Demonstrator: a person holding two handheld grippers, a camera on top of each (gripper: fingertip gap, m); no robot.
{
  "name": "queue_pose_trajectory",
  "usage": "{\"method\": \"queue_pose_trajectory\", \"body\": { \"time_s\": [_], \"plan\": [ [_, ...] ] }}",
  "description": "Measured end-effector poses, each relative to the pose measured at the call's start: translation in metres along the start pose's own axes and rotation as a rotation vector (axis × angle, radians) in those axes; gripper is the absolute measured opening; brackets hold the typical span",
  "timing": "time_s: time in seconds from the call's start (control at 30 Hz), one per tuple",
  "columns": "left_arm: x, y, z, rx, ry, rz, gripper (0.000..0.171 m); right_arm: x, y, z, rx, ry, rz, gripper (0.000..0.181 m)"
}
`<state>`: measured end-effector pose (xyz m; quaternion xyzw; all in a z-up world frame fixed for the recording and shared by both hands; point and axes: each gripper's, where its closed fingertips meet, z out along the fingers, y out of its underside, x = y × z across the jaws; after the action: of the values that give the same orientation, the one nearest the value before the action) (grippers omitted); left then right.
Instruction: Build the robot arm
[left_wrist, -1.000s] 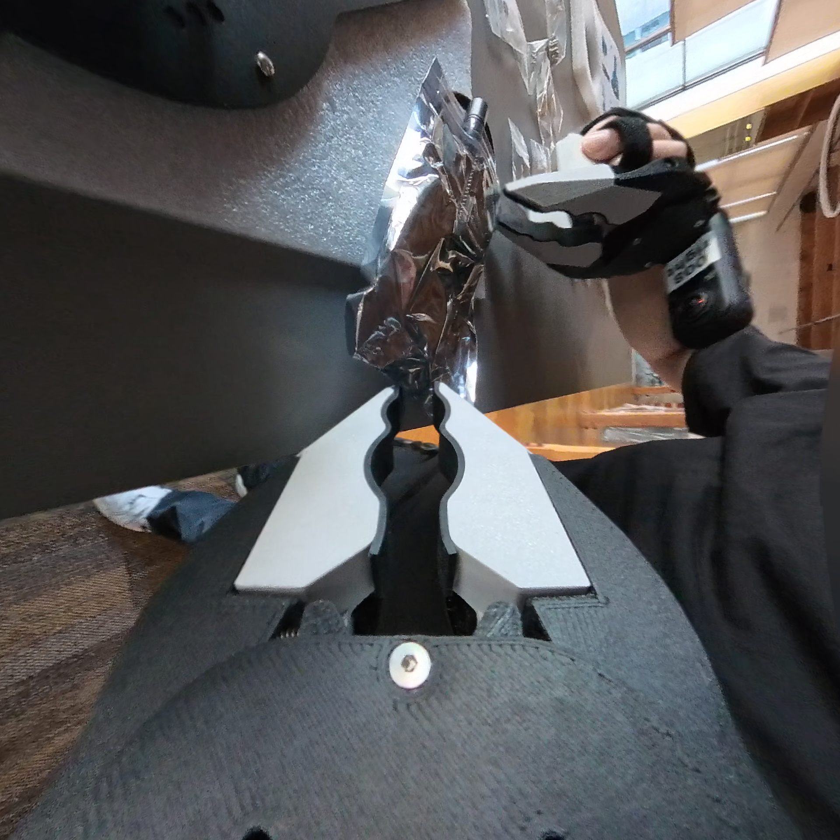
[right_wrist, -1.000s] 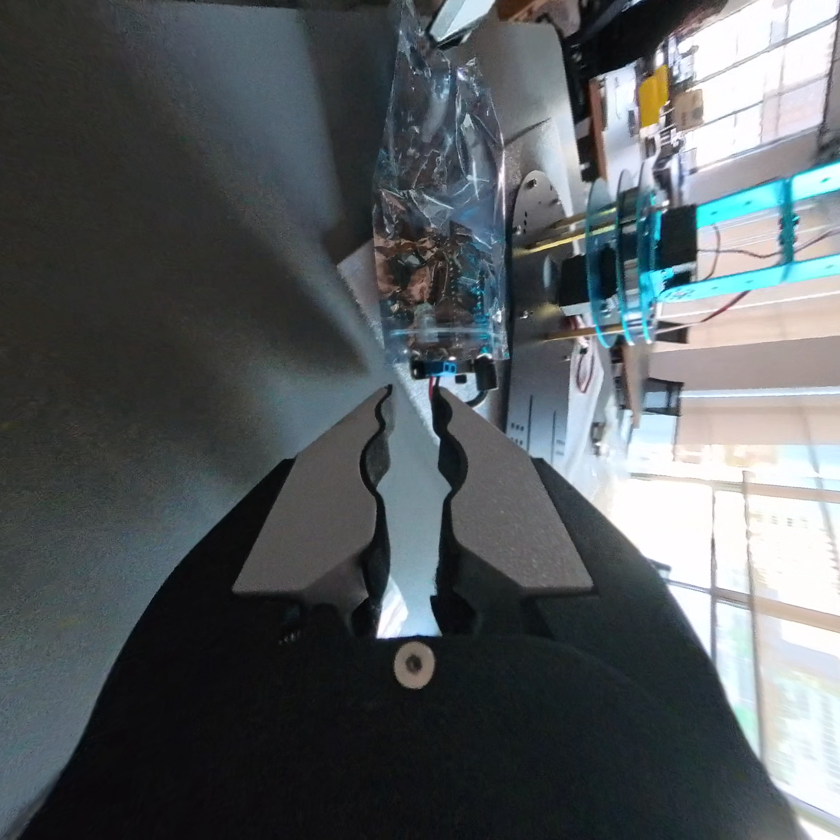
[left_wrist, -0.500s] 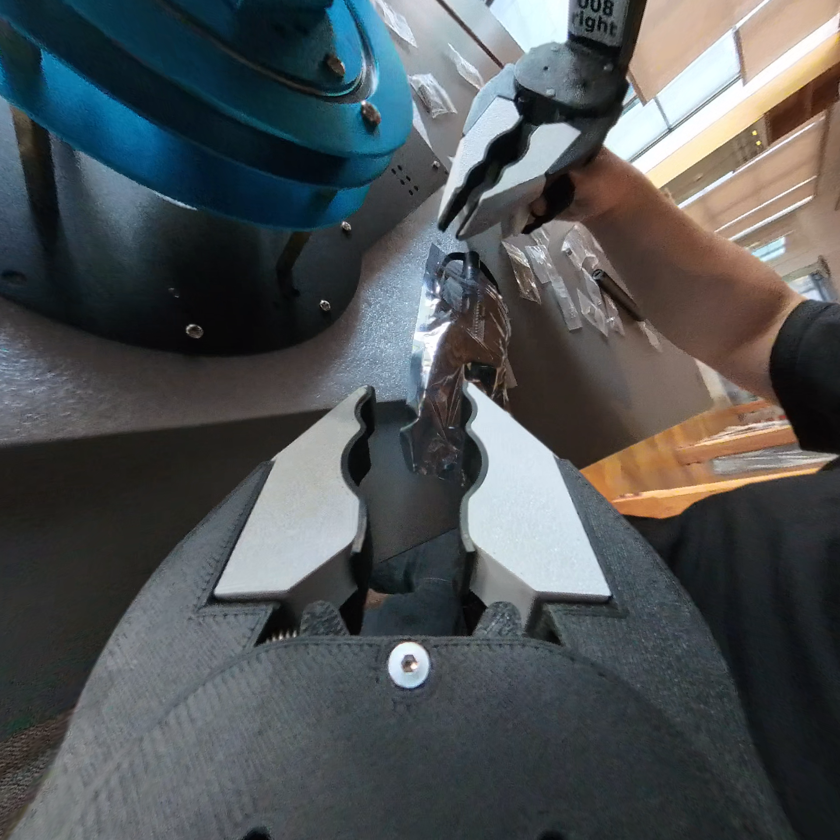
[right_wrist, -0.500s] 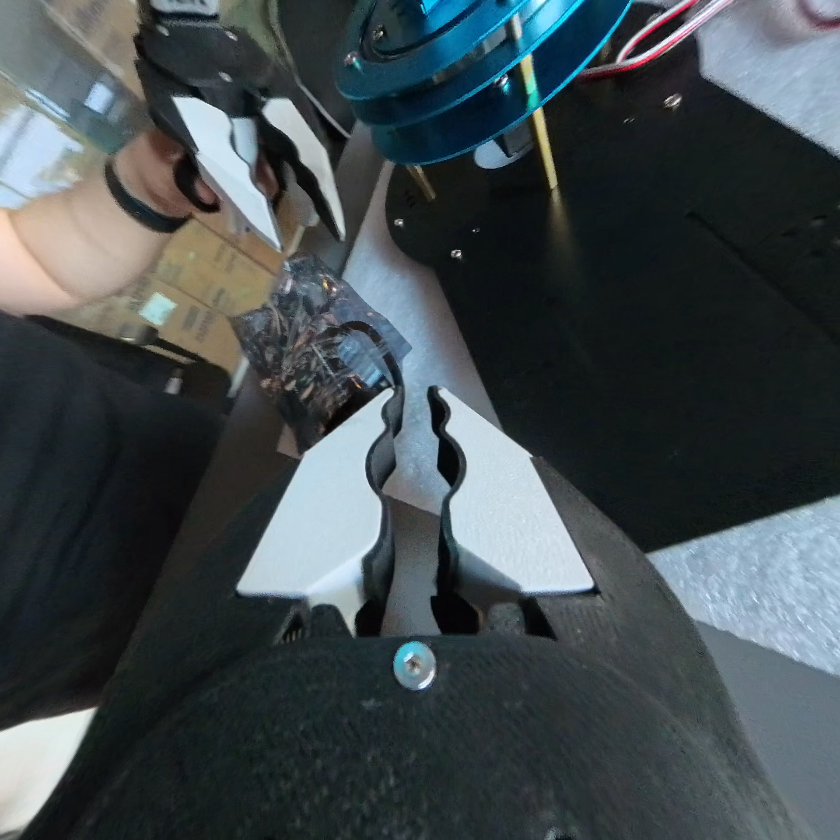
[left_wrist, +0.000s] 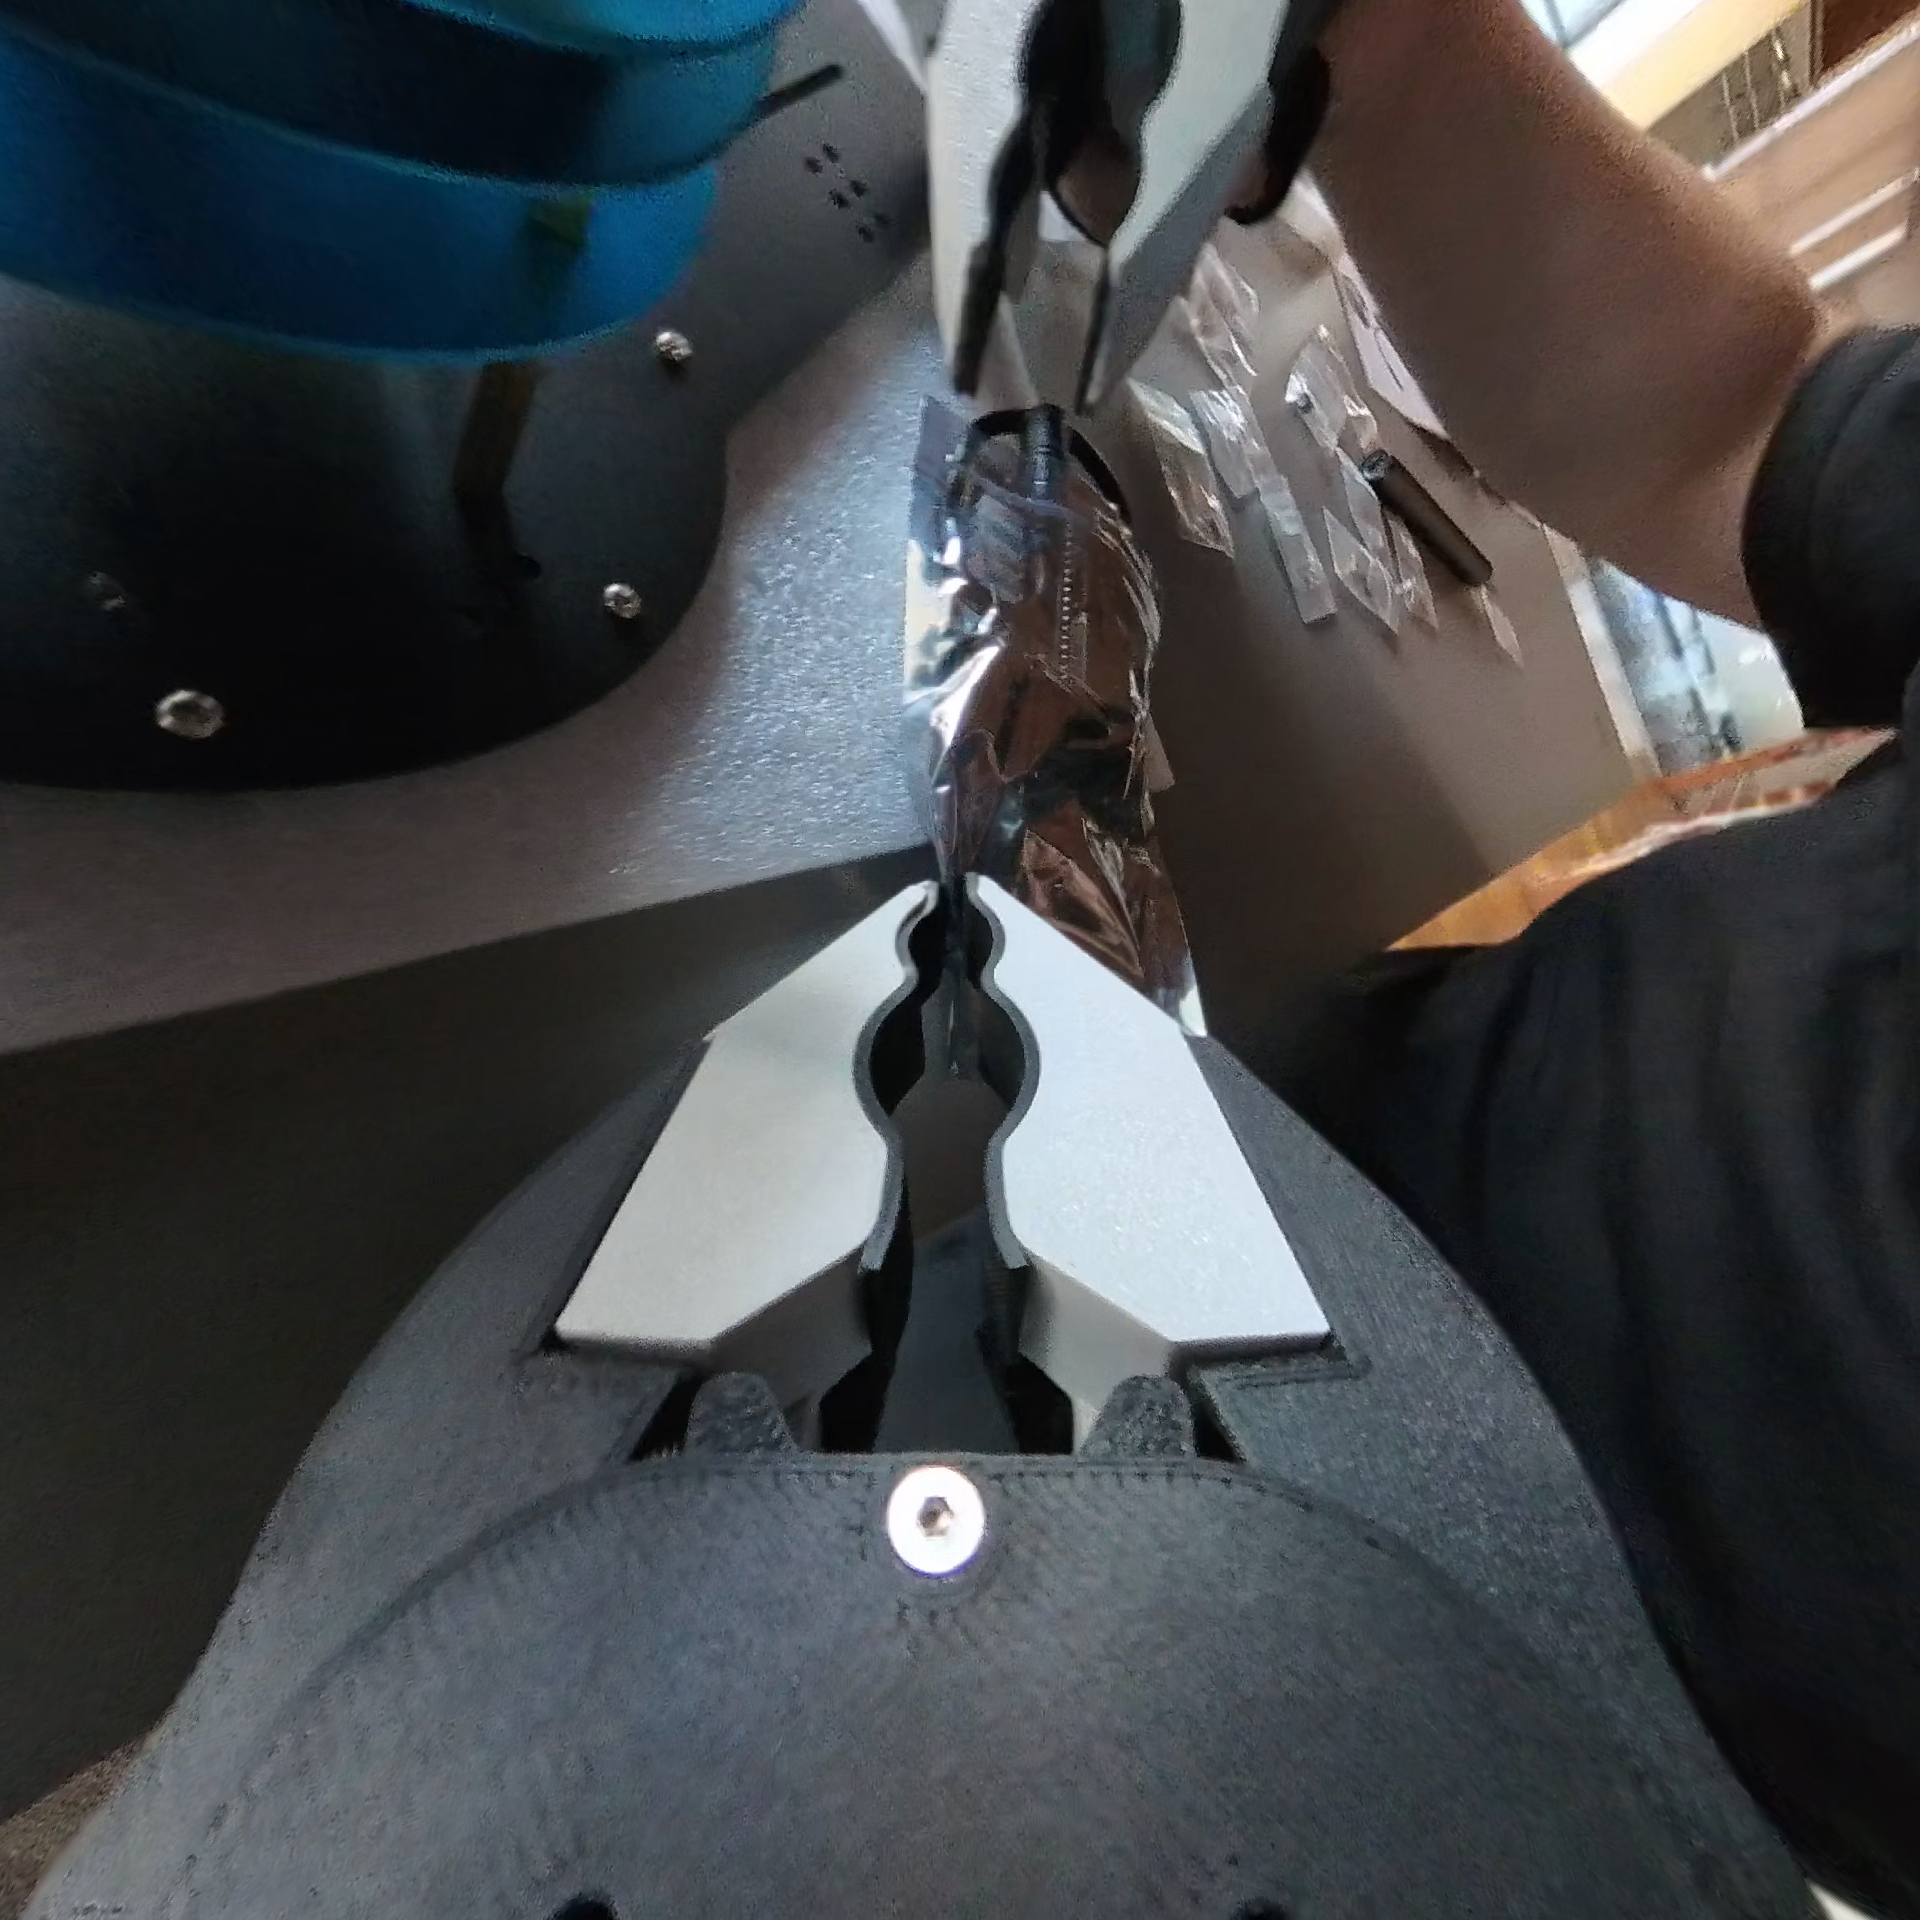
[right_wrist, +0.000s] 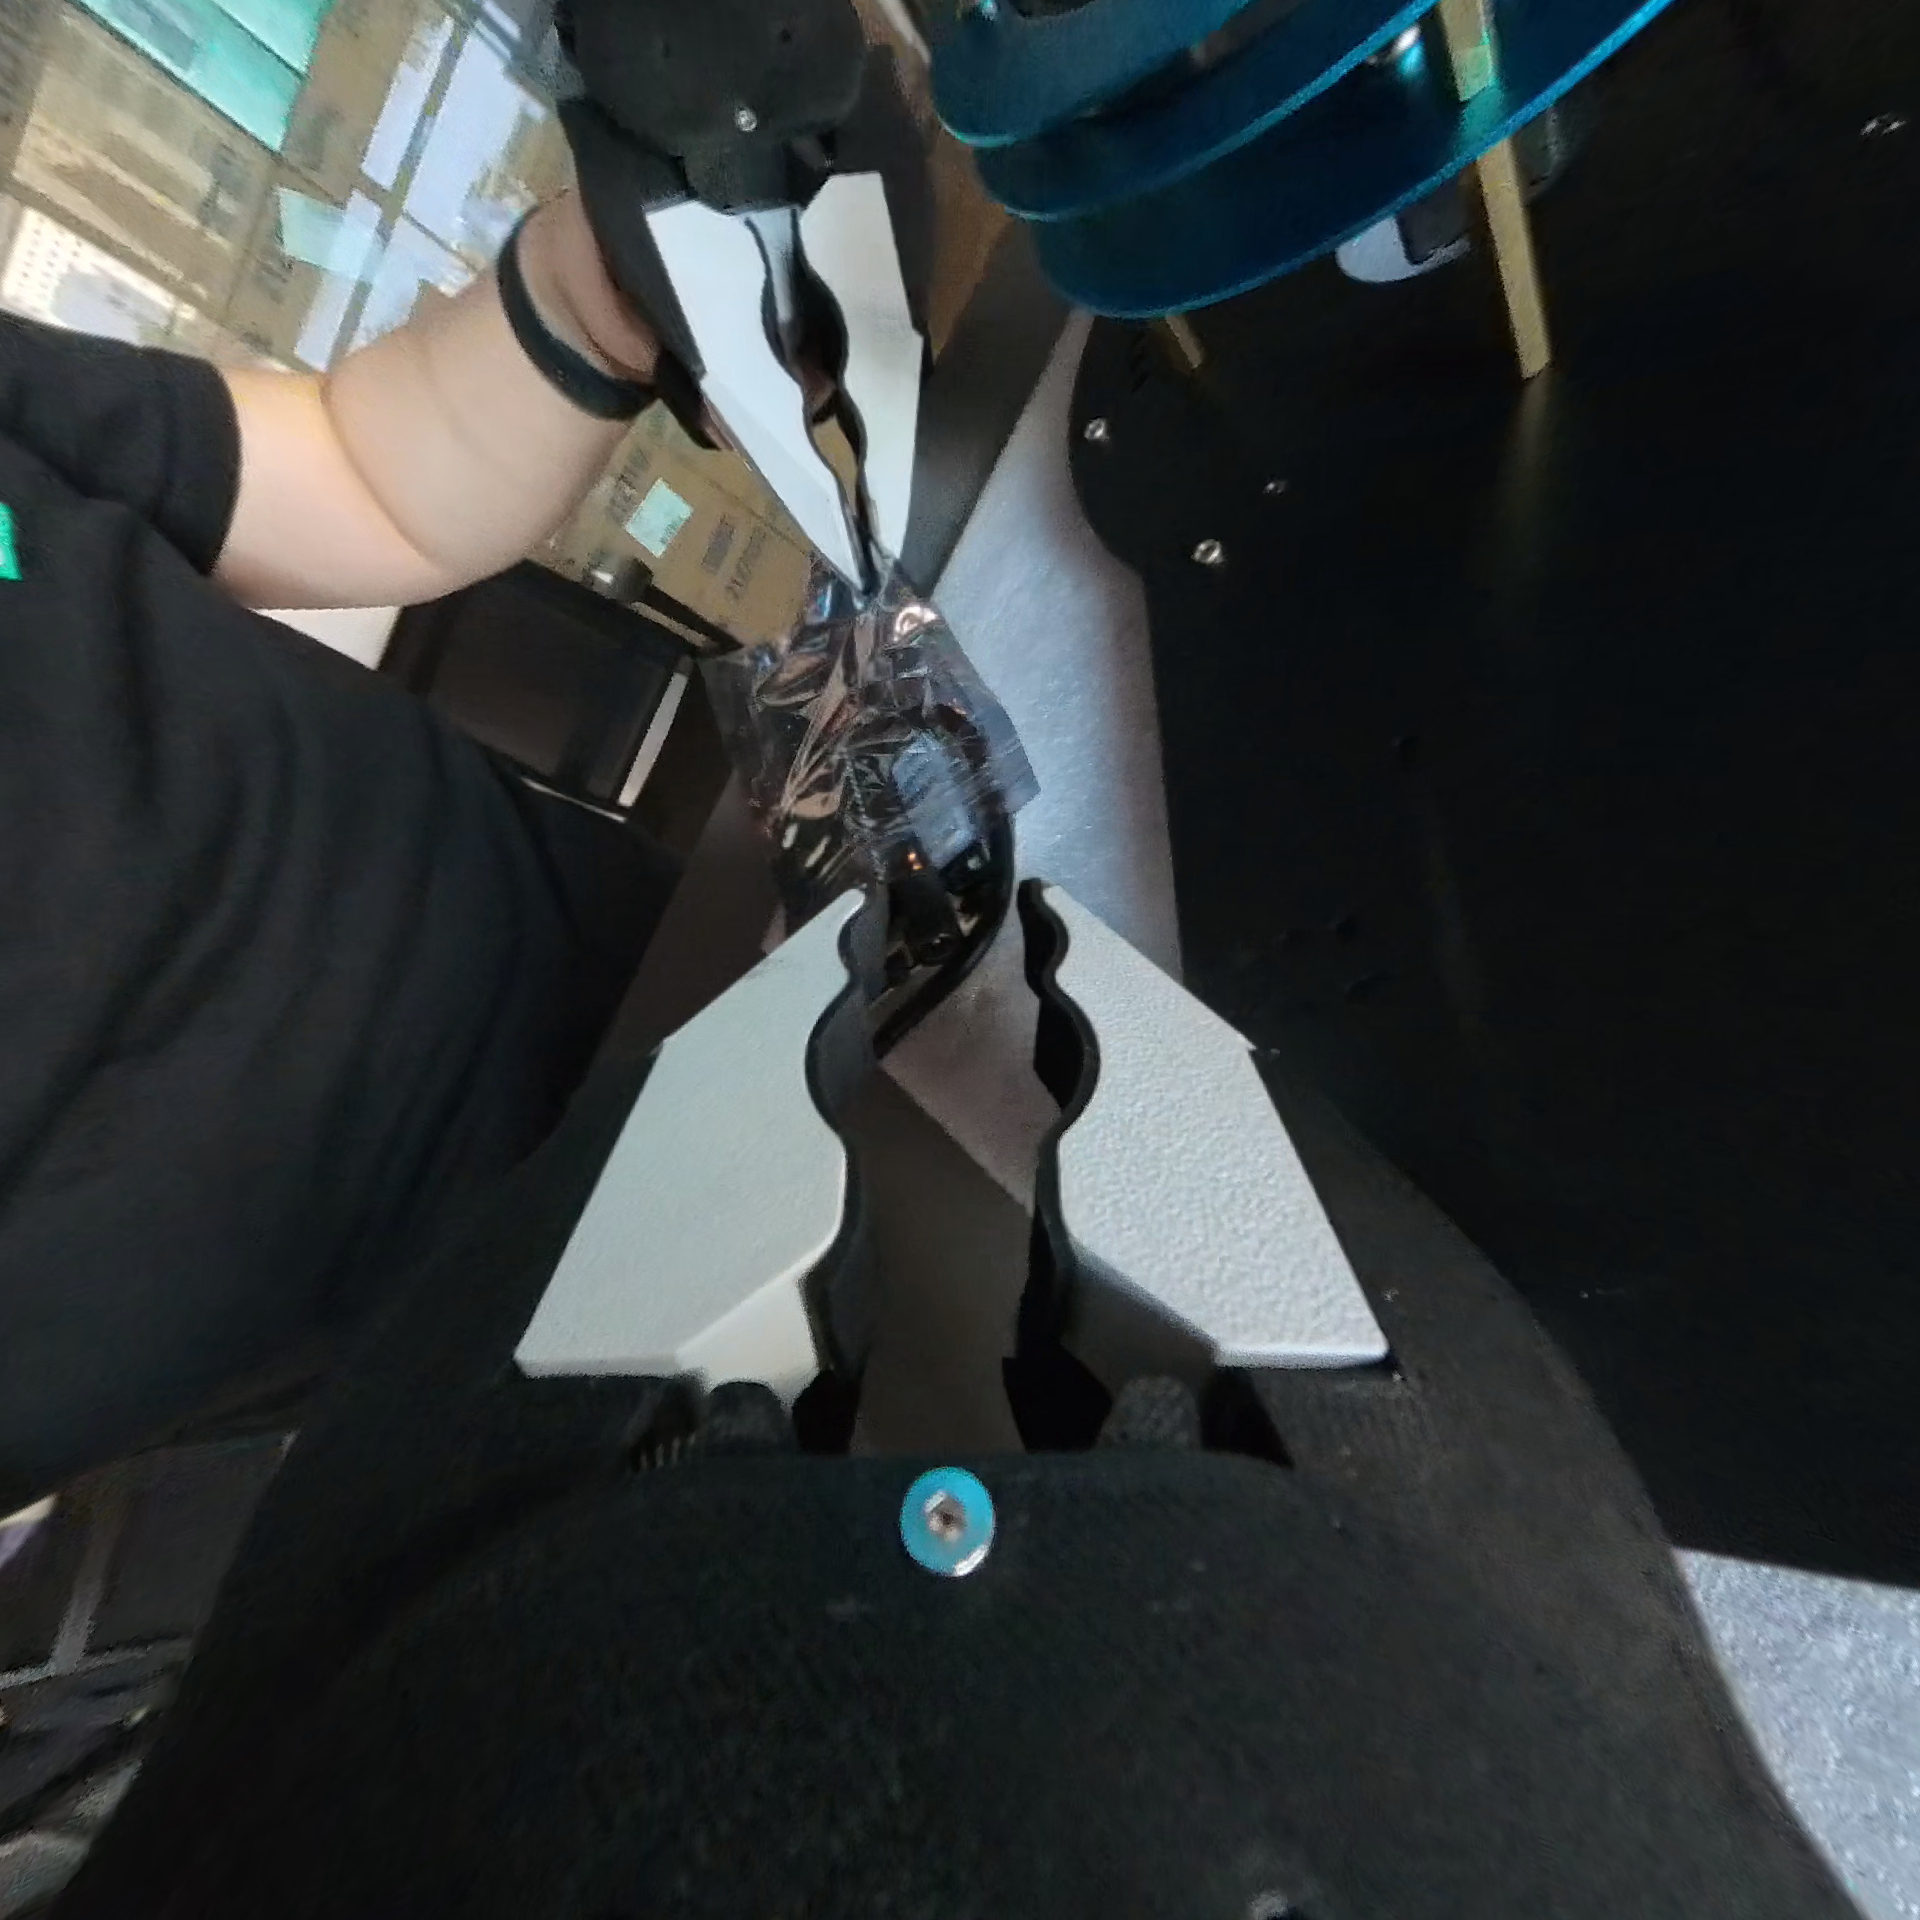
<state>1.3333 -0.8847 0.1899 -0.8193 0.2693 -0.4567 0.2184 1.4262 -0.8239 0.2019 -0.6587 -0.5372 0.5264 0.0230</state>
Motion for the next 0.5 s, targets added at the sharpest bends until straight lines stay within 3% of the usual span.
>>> {"method": "queue_pose_trajectory", "body": {
  "time_s": [0.03, 0.23, 0.4, 0.5],
  "plan": [
    [0.001, 0.000, 0.000, 0.001, -0.001, 0.033, 0.000, -0.002, -0.001, 0.000, -0.013, -0.014, 0.016, 0.031],
    [0.011, -0.004, -0.001, 0.051, -0.087, 0.383, 0.000, 0.007, 0.006, 0.000, -0.087, 0.028, 0.126, 0.018],
    [0.017, -0.008, 0.000, 0.085, -0.092, 0.521, 0.000, 0.015, -0.006, -0.010, -0.003, -0.020, 0.259, 0.007],
    [0.022, -0.012, -0.002, 0.093, -0.116, 0.636, 0.000, 0.012, -0.009, -0.009, -0.013, -0.049, 0.232, 0.005]
  ]
}}
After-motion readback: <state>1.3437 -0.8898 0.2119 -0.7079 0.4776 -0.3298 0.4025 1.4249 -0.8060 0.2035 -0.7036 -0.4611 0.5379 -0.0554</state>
